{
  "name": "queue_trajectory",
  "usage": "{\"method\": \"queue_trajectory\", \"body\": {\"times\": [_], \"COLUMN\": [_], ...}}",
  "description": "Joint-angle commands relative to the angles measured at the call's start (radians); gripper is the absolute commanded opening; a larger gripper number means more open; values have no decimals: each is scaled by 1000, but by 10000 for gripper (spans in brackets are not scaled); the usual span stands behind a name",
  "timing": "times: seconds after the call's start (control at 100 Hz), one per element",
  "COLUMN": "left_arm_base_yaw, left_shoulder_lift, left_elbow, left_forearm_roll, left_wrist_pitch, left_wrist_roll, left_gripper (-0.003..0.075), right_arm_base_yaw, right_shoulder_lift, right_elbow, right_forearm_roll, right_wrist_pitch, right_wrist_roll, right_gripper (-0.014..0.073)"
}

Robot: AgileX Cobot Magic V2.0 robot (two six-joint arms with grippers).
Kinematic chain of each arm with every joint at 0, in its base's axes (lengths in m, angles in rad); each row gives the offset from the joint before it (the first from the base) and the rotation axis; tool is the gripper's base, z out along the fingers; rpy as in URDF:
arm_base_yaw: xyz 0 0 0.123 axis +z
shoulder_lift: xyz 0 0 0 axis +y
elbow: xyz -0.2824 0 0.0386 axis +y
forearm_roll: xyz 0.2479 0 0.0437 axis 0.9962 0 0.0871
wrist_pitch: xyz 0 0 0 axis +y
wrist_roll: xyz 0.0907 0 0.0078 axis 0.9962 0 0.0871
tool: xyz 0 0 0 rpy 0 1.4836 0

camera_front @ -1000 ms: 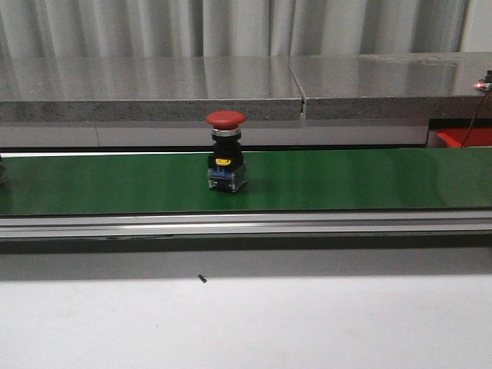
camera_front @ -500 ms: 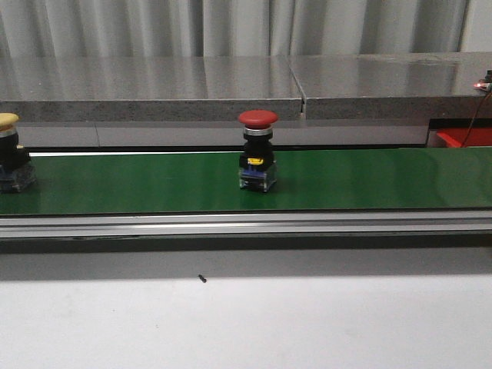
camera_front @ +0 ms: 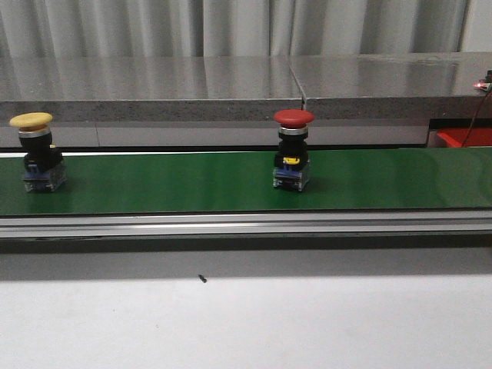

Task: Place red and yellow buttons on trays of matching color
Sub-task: 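Lower the right gripper onto the red button at the belt end, then lift the red button onto the red tray and open the right gripper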

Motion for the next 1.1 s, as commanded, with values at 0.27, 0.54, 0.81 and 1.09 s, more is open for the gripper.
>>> {"method": "queue_trajectory", "body": {"times": [0.27,0.54,0.81,1.09], "left_arm_base_yaw": [-8,-8,-8,-8], "left_shoulder_lift": [3,3,3,3], "left_elbow": [-26,-26,-26,-26], "left_forearm_roll": [-27,-27,-27,-27], "left_wrist_pitch": [-60,-60,-60,-60], "left_wrist_roll": [-1,-1,-1,-1], "left_gripper": [-20,-20,-20,-20], "right_arm_base_yaw": [79,129,190,232], "right_shoulder_lift": [152,297,527,749], "right_elbow": [-95,-252,-449,-639], "right_forearm_roll": [8,9,25,57], "right_wrist_pitch": [-78,-34,99,196], "right_wrist_roll": [-10,-10,-10,-10], "right_gripper": [-67,-64,302,652]}}
